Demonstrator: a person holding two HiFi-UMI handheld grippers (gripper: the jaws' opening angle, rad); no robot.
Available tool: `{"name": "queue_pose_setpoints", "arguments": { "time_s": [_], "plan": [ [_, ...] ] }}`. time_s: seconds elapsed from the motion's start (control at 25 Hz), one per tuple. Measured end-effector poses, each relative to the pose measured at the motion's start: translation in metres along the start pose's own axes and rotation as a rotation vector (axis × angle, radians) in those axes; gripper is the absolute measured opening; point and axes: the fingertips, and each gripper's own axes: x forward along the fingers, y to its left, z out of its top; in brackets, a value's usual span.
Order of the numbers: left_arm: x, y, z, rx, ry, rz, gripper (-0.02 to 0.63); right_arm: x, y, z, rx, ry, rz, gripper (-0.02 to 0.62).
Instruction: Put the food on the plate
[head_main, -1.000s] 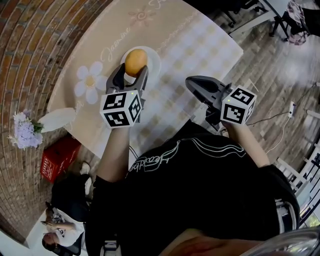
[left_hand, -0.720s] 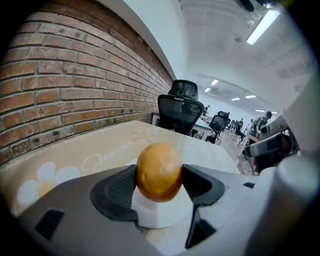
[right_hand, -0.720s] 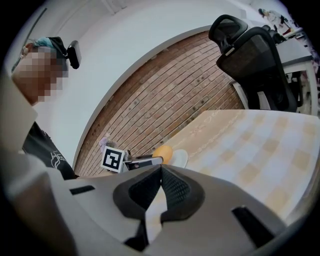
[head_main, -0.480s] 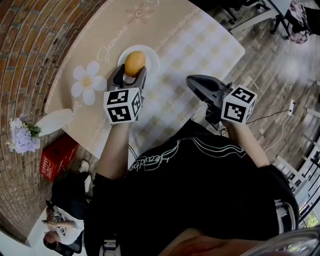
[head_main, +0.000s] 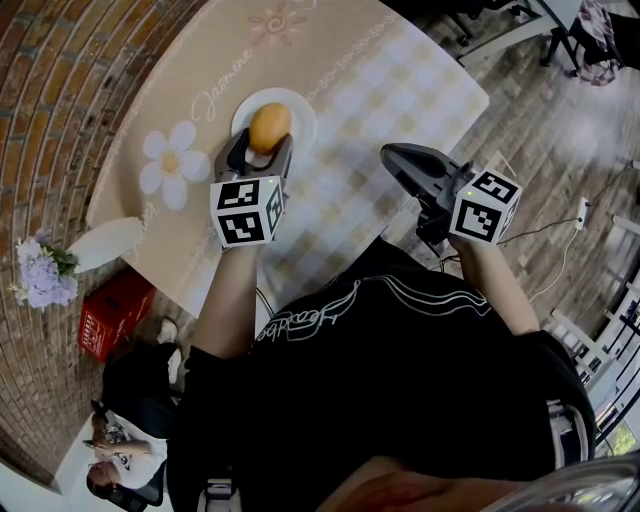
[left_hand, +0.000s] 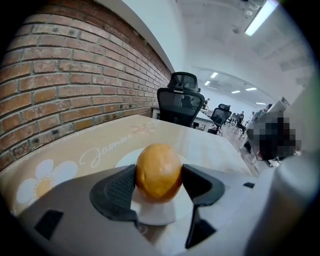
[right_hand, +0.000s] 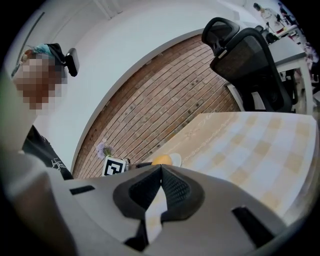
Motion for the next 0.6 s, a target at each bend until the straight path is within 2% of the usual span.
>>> {"name": "queue_pose_setpoints", "arguments": {
  "time_s": [0.36, 0.6],
  "plan": [
    [-0.002, -0.003, -0.002, 0.018, -0.039, -0.010, 0.308, -0.011, 0.005, 0.015, -0.034, -0.026, -0.008, -0.003],
    [-0.025, -0.006, 0.003, 0.029, -0.074, -0.014, 0.318, -0.018, 0.020, 0.015, -0.067, -0.034, 0.001, -0.003]
  ]
}}
